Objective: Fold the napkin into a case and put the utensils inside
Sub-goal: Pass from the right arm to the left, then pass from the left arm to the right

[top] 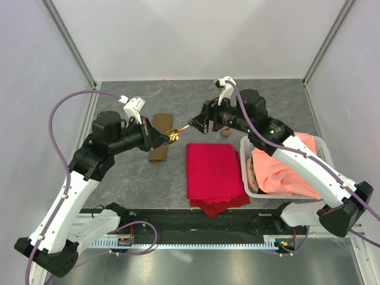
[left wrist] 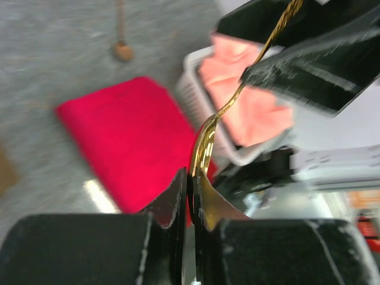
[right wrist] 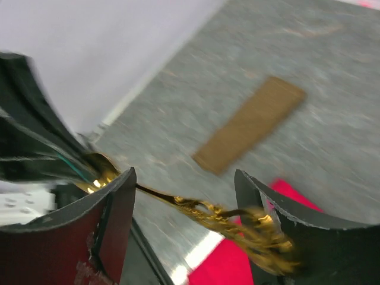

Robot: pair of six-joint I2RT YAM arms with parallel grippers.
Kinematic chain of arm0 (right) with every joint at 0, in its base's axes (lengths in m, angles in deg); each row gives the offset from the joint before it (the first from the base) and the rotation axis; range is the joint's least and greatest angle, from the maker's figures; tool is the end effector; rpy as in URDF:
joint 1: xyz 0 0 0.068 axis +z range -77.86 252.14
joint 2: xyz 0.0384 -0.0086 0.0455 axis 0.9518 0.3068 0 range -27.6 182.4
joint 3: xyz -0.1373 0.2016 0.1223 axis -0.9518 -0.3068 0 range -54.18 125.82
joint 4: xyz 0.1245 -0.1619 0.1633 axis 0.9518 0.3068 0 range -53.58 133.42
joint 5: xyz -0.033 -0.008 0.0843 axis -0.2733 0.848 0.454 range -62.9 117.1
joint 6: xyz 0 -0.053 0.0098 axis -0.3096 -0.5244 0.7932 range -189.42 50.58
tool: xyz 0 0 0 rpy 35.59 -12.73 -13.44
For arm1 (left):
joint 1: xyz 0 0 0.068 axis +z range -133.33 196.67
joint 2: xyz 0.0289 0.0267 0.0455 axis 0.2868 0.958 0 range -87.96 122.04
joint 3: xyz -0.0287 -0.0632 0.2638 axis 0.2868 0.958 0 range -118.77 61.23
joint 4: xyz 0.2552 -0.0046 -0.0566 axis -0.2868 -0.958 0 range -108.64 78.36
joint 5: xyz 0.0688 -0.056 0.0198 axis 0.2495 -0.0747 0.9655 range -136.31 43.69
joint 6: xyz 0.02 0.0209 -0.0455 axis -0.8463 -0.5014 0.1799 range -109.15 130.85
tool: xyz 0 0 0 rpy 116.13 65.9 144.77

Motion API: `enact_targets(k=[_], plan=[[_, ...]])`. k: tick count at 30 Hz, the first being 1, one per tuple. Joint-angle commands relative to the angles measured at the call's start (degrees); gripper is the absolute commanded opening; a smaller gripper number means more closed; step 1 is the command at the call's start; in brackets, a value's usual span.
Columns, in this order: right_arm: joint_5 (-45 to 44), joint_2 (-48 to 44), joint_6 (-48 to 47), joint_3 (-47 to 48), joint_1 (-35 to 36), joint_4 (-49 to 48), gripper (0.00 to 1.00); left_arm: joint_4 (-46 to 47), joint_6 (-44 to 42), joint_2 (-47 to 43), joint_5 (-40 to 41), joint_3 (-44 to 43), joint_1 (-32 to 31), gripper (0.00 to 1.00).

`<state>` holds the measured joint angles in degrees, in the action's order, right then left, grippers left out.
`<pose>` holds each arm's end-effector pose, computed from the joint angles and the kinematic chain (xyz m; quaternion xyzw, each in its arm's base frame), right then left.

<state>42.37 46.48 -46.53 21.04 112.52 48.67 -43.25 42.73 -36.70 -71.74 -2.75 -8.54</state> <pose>0.2206 0.1999 0.4114 -0.1999 0.7437 0.4177 0.4823 0.1573 -0.0909 0.3975 0.0815 0.7997 -0.4283 0.4127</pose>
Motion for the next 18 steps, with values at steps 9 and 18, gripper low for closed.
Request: enact_targets(k=[9, 18], plan=[[2.7, 6.6, -22.0, 24.7, 0.0, 40.8, 0.72, -15.3, -34.8, -4.3, -0.3, -6.4, 0.3, 0.02], [11.0, 15.6, -19.8, 30.5, 8.0, 39.1, 0.65, -15.2, -40.5, -4.3, -1.6, -7.0, 0.3, 0.02]])
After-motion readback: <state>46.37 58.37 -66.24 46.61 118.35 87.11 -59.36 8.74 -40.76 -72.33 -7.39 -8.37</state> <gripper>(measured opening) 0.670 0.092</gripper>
